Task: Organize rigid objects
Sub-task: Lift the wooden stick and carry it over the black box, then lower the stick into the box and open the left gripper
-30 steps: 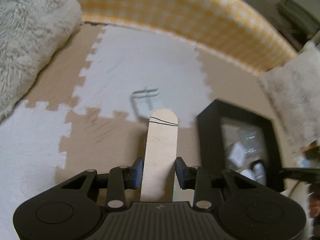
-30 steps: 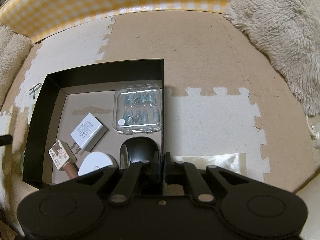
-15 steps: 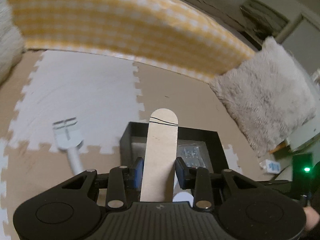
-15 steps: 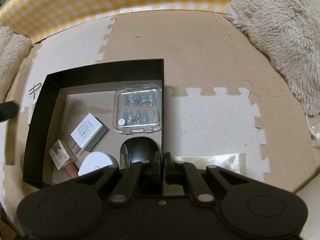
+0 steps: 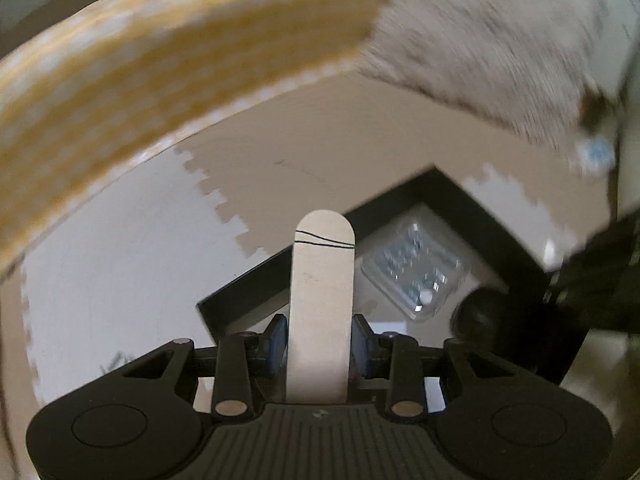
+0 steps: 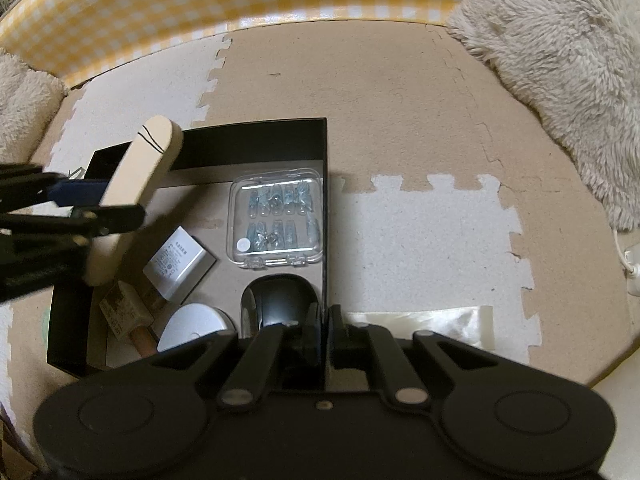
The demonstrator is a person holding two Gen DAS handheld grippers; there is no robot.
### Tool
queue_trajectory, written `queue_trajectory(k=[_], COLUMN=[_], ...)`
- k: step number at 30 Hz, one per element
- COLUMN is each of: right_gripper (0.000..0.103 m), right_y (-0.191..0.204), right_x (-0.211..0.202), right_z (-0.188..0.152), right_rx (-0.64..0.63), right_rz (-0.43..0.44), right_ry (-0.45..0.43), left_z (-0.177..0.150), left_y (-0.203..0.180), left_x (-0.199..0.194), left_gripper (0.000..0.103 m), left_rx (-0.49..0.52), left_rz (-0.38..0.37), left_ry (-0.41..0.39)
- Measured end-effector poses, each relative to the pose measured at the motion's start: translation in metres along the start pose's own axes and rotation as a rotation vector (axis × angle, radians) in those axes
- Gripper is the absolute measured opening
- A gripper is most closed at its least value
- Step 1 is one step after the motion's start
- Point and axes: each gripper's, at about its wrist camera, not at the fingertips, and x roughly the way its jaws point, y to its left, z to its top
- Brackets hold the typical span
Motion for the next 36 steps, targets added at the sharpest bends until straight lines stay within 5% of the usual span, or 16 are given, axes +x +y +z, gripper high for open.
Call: queue_trajectory(k=[4, 9, 14, 17, 22, 36], right_gripper=[0.004, 0.004, 0.004, 0.004, 0.004, 0.004], right_y=[-0.001, -0.001, -0.002, -0.001, -0.001, 0.0], right_x=[0.0, 0.0, 0.0, 0.0, 0.001, 0.001], right_z=[0.0, 0.0, 0.0, 0.0, 0.0, -0.001], right_rx=[0.004, 0.005, 0.004, 0.003, 0.003, -0.002], right_rz=[0.005, 0.007, 0.006, 0.005, 0.004, -0.002], right_ry=[-0.001, -0.002, -0.002, -0.002, -0.002, -0.002], left_z=[0.001, 0.0, -0.001, -0.001, -0.002, -0.007], left_y=[-0.007, -0.008, -0.007, -0.001, 0.01, 0.007], left_x=[0.012, 0.016, 0.018, 0.019, 0.009, -0.026], left_gripper=[0.036, 0.036, 0.041, 0.068, 0.069, 0.098], left_rx=[0.154, 0.204, 0.14, 0.089, -0.004, -0.083], left_rz=[-0.015, -0.062, -0.041, -0.008, -0.072, -0.104], left_ry=[0.042, 0.07, 0.063, 0.065, 0.041, -0.002])
